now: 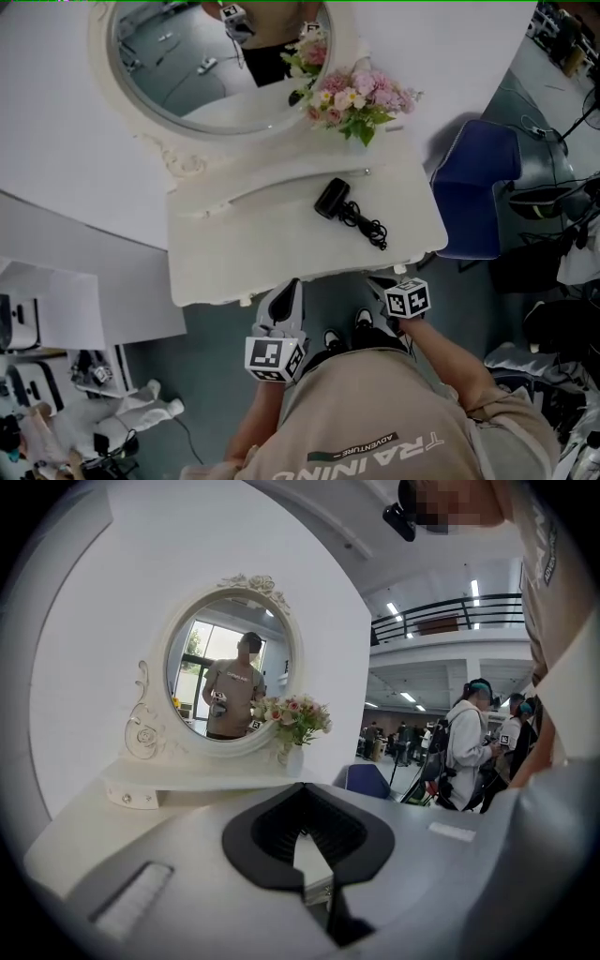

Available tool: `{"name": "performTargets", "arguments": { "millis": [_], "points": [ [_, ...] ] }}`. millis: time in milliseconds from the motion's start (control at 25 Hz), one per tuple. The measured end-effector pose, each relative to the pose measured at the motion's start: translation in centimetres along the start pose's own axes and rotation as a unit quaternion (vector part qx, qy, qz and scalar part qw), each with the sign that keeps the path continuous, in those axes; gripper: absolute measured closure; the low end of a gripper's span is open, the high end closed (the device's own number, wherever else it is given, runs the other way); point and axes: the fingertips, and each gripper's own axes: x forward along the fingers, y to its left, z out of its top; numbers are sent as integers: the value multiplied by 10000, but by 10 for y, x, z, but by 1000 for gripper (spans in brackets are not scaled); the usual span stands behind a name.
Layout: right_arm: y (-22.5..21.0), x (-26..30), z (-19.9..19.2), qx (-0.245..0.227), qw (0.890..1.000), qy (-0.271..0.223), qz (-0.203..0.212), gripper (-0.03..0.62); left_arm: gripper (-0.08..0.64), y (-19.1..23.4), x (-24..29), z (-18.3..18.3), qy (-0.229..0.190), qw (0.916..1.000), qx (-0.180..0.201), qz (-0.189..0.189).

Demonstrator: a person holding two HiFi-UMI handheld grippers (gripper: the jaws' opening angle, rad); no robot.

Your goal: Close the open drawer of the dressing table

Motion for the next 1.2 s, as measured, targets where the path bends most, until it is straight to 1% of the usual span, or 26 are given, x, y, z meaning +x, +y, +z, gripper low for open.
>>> {"name": "performTargets", "arguments": {
  "millis": [120, 240, 320, 480, 600, 720, 840, 920, 1120, 1200],
  "points": [
    [39, -27, 22, -428, 9980, -387, 272, 591, 543, -3, -2, -1, -45, 9999, -5, -90],
    [68, -53, 45, -945, 9924, -769, 191, 591, 543, -4, -4, 0, -110, 9998, 25, -140],
    [84, -70, 63, -1222, 9865, -1087, 72, 591, 543, -5, -6, 1, -145, 9998, 49, -129],
    [118, -106, 101, -1757, 9692, -1724, -39, 591, 543, -6, -15, 15, -176, 9998, 2, -78],
    [138, -133, 124, -1984, 9573, -2100, -102, 591, 543, -11, -25, 37, -295, 9995, 67, -34],
    [153, -154, 141, -2245, 9461, -2333, -123, 591, 543, -13, -30, 57, -507, 9986, 137, -17],
    [164, -164, 150, -2293, 9407, -2501, 18, 591, 543, -12, -33, 71, -709, 9972, 214, 24],
    [169, -169, 155, -2342, 9366, -2608, 17, 591, 543, -11, -35, 78, -762, 9966, 308, 44],
    [189, -194, 178, -2502, 9188, -3054, 26, 591, 543, -7, -41, 98, -924, 9948, 425, 97],
    [195, -200, 184, -2544, 9138, -3167, 34, 591, 543, -5, -44, 104, -997, 9937, 487, 137]
  ]
}}
